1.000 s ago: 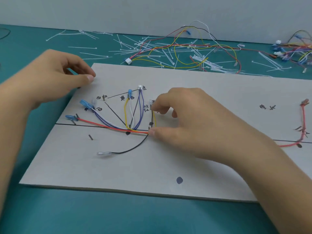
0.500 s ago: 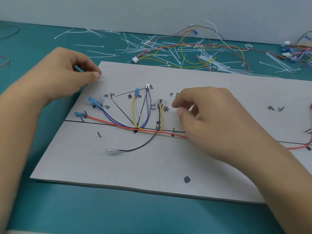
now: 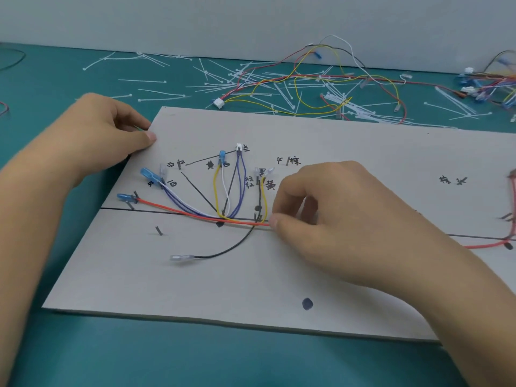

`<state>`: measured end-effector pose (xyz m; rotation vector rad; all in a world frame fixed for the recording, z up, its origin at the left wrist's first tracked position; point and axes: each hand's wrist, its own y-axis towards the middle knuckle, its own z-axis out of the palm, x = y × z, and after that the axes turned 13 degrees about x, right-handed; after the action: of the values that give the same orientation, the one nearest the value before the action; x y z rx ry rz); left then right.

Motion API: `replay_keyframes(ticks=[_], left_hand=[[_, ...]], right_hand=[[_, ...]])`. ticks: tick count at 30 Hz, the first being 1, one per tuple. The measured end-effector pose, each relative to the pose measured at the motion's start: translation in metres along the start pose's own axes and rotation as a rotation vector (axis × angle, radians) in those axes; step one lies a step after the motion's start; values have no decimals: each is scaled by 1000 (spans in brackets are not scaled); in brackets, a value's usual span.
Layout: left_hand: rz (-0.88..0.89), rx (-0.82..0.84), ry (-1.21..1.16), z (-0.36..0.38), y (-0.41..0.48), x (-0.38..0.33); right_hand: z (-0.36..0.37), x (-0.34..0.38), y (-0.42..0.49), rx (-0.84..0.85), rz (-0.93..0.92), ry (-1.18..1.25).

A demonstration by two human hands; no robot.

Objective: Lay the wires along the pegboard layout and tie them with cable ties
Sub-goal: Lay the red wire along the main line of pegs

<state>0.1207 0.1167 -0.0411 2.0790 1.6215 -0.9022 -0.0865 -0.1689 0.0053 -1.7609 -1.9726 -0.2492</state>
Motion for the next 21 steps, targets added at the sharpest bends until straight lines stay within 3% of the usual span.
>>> replay_keyframes(ticks=[15, 21], left_hand=[[-5, -43, -25, 10, -9, -10], [-9, -12, -6, 19, -13, -26]], right_hand=[[-12, -5, -1, 87, 44, -66], [-24, -19, -2, 127, 89, 31]])
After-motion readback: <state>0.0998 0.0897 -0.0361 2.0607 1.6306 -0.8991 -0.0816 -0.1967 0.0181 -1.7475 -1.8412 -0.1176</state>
